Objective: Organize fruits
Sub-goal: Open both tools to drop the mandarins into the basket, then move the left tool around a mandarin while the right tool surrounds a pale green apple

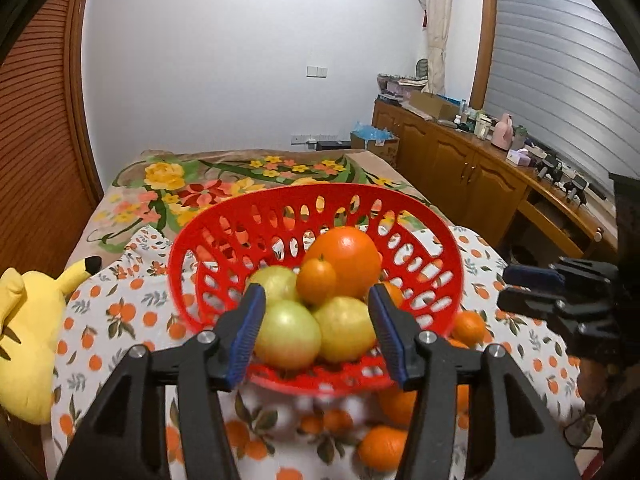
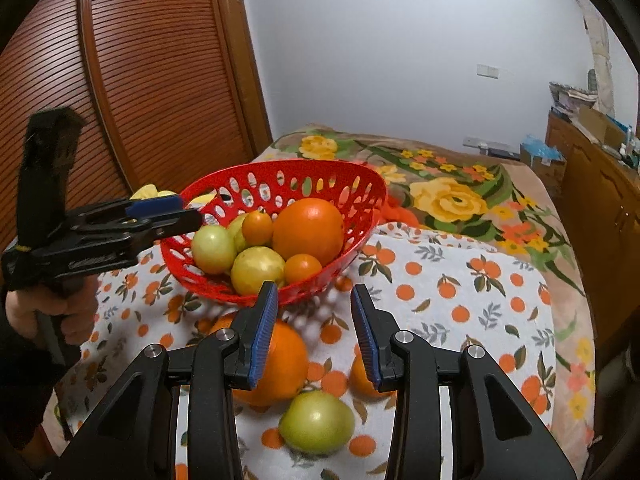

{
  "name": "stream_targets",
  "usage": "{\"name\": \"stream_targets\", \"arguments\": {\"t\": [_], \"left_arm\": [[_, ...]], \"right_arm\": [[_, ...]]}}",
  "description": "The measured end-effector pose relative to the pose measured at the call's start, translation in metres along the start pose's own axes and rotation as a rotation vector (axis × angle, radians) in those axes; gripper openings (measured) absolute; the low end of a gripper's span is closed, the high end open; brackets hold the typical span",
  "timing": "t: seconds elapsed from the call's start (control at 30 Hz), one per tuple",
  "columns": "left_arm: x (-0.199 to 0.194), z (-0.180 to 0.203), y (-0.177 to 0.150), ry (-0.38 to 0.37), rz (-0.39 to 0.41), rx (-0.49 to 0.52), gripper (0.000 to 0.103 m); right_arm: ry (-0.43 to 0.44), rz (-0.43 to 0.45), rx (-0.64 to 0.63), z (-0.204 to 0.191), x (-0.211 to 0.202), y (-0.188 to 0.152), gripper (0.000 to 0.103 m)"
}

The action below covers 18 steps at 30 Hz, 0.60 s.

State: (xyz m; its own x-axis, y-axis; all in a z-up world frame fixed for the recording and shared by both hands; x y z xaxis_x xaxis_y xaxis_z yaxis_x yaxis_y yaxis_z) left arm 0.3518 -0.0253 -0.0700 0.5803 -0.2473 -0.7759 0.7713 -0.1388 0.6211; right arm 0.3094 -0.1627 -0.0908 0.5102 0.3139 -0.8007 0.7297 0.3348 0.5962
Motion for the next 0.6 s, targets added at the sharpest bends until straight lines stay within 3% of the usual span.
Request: {"name": "stream_targets", "arguments": {"t": [0.3, 0.6], "left_arm": [[-0.024, 0.015, -0.037, -0.009, 0.001, 0.021, 0.054], [-0.022, 0.034, -0.068, -0.018, -0.038, 0.032, 0.054]], "right_arm": [[-0.009, 0.015, 0.007, -0.009, -0.019, -0.018, 0.041], [-0.021, 0.027, 0.035, -0.012, -0.030, -0.038, 0.052]]}}
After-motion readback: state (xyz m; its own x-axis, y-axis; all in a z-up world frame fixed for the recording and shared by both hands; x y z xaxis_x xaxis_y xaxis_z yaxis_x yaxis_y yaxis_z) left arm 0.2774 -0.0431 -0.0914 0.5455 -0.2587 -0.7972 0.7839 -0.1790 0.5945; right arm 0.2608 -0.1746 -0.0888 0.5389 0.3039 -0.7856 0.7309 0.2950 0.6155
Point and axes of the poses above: each gripper's, at about its wrist camera, not at the fingertips, and x roughly the way its jaws point, z to its right, y to its top, the point moved 9 cm from there along x, roughly the way its jaws point, and after that the axes turned 14 degrees about -z, right-handed, at the moved point
